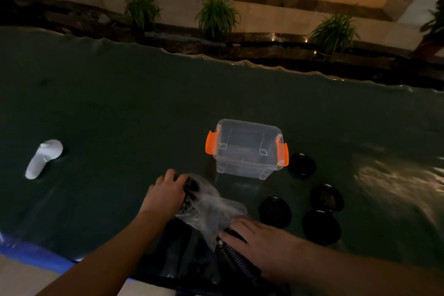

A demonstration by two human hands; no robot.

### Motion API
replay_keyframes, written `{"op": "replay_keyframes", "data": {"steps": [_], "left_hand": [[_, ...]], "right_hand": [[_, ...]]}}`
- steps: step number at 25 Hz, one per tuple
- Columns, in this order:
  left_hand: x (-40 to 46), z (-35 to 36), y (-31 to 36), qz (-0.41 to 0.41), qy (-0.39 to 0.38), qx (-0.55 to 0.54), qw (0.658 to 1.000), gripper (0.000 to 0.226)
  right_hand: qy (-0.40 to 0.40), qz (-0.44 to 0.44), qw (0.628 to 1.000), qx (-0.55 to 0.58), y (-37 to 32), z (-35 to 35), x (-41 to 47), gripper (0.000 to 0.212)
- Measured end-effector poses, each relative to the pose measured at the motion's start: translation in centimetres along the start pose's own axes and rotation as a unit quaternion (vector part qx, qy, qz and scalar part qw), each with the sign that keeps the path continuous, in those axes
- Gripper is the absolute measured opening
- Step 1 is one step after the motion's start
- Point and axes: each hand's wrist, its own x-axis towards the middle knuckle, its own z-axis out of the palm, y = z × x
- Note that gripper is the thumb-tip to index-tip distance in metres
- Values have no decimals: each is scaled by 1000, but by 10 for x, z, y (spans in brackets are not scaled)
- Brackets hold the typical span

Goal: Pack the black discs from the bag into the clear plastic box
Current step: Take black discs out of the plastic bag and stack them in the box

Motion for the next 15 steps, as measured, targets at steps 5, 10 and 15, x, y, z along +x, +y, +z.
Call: {"op": "replay_keyframes", "data": {"steps": [5,10,15], "left_hand": [[-8,7,3,4,9,12,1000,49],[-21,8,2,-8,45,-15,999,69],[-34,5,9,-18,60,-29,998,64]], "right_hand": [[51,58,995,-57,45,-77,-30,111],[74,112,986,-102,122,-146,-4,107],[-47,76,984,-153,181,-152,65,98]]}}
